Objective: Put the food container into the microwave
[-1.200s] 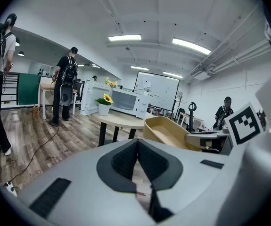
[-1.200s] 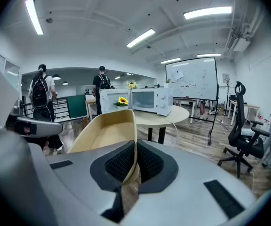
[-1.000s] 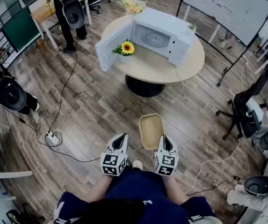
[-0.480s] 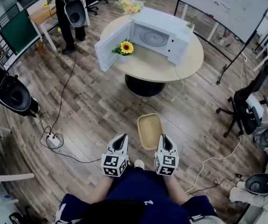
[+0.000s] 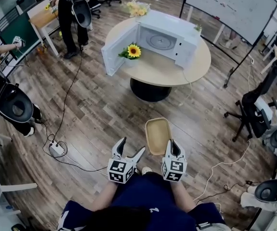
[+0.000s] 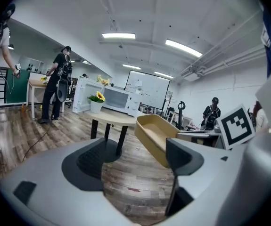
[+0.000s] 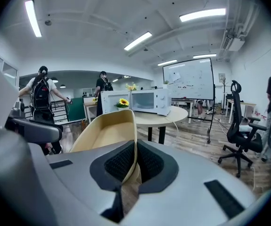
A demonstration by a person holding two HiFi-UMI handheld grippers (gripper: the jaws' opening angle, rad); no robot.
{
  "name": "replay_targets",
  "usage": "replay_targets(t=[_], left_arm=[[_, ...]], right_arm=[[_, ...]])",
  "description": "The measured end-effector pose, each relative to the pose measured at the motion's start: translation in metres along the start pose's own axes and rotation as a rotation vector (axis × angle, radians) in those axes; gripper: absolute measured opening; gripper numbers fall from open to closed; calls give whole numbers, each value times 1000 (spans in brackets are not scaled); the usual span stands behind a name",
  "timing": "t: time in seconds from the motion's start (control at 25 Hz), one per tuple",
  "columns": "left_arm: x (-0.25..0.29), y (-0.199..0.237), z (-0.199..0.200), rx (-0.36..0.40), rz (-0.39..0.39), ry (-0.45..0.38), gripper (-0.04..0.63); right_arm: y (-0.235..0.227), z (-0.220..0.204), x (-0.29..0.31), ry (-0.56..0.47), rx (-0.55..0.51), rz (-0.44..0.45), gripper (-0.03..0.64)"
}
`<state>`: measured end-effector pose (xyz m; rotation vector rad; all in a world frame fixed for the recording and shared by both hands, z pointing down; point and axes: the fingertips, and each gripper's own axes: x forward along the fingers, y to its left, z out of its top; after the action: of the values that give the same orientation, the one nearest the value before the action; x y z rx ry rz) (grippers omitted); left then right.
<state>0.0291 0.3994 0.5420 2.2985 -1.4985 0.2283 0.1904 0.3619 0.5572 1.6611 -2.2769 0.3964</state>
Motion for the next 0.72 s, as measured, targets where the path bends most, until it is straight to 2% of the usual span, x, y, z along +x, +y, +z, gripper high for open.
replay_targets(t=[0.28, 0.56, 0.72], left_arm=[[-7, 12, -15, 7, -53, 38, 383], [-19, 28, -24, 0, -22, 47, 385], [-13, 34, -26, -19, -29, 60, 385]], right_arm=[[19, -11, 1, 0, 18, -23, 25], [29, -27, -3, 42, 20, -19, 25], [26, -30, 2, 49, 28, -31, 25]])
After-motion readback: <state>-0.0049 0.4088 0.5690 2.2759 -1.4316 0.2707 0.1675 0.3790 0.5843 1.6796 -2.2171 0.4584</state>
